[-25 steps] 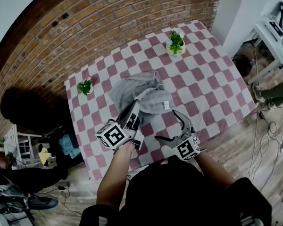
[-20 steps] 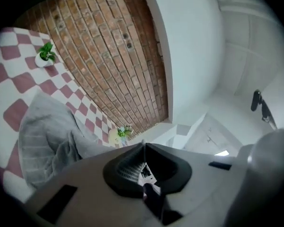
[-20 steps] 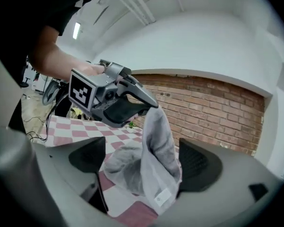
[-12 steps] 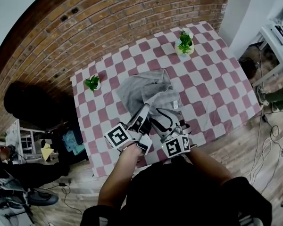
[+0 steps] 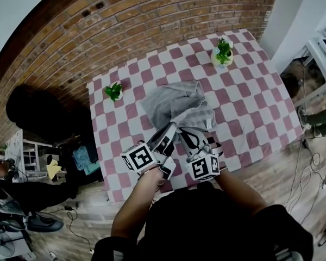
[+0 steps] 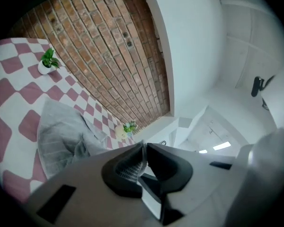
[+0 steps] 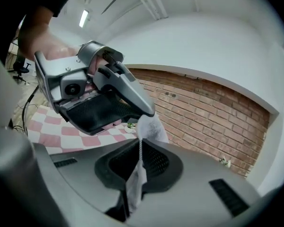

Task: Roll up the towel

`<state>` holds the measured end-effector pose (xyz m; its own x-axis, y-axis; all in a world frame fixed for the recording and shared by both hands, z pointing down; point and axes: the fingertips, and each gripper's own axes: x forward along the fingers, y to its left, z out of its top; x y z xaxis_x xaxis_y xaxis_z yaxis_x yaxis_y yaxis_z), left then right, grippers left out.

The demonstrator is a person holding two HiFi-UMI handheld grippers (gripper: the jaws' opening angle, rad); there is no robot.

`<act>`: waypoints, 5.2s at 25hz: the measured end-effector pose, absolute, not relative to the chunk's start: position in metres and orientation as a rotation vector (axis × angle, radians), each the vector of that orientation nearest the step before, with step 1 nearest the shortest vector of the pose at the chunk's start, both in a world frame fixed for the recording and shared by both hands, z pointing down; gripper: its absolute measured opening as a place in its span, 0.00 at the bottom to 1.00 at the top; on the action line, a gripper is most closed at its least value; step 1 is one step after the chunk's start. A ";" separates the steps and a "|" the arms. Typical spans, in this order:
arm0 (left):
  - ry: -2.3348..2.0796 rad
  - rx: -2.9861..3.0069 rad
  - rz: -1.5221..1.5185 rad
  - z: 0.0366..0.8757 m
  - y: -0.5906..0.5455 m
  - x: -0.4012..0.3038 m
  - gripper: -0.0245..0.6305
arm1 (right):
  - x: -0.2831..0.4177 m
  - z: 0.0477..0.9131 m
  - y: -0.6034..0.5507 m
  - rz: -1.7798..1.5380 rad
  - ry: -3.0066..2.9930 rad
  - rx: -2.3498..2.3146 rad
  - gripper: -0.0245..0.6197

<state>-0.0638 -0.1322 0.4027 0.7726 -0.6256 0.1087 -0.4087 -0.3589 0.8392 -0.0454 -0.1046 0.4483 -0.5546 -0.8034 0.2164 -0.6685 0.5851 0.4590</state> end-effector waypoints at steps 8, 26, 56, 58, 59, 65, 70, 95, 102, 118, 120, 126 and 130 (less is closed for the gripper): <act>-0.847 2.556 0.332 0.422 -0.115 -0.084 0.43 | -0.041 0.432 -0.097 -0.499 -2.406 1.079 0.06; 0.029 3.695 2.623 0.443 -0.101 -0.031 0.54 | -0.057 0.467 -0.068 -0.658 -2.308 0.654 0.06; -0.869 3.503 2.303 0.363 -0.123 -0.018 0.06 | 0.017 0.531 -0.089 -0.036 -2.241 1.247 0.37; -0.932 3.500 2.266 0.353 -0.125 -0.018 0.06 | 0.029 0.546 -0.089 0.029 -2.193 1.287 0.37; -0.963 3.498 2.243 0.349 -0.126 -0.018 0.06 | 0.033 0.551 -0.089 0.042 -2.175 1.296 0.37; -1.115 3.425 2.211 0.332 -0.140 -0.030 0.06 | 0.051 0.561 -0.077 0.066 -2.126 1.330 0.11; -1.229 3.333 2.205 0.325 -0.153 -0.052 0.06 | 0.065 0.544 -0.065 0.044 -2.131 1.394 0.07; -1.403 2.995 1.508 0.337 -0.229 -0.150 0.06 | 0.090 0.292 -0.179 -0.601 -2.268 1.506 0.05; -1.355 2.830 1.630 0.326 -0.358 -0.150 0.06 | 0.097 0.310 -0.323 -0.435 -2.198 1.284 0.05; -2.473 2.586 1.863 -0.092 -0.458 -0.175 0.06 | 0.086 -0.094 -0.461 -1.163 -1.975 1.476 0.05; -2.513 2.579 1.937 -0.090 -0.444 -0.178 0.06 | 0.082 -0.088 -0.449 -1.176 -2.004 1.429 0.05; -2.357 2.725 2.094 0.029 -0.385 -0.168 0.06 | 0.084 0.017 -0.406 -1.131 -2.050 1.230 0.05; -2.170 2.782 2.099 0.136 -0.350 -0.158 0.06 | 0.089 0.121 -0.365 -1.048 -2.063 1.094 0.05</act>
<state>-0.1575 -0.3504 0.1356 0.1507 -0.9824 0.1101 -0.1427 -0.1319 -0.9809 0.0891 -0.3653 0.1211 -0.5001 -0.8574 0.1218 -0.4075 0.3571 0.8405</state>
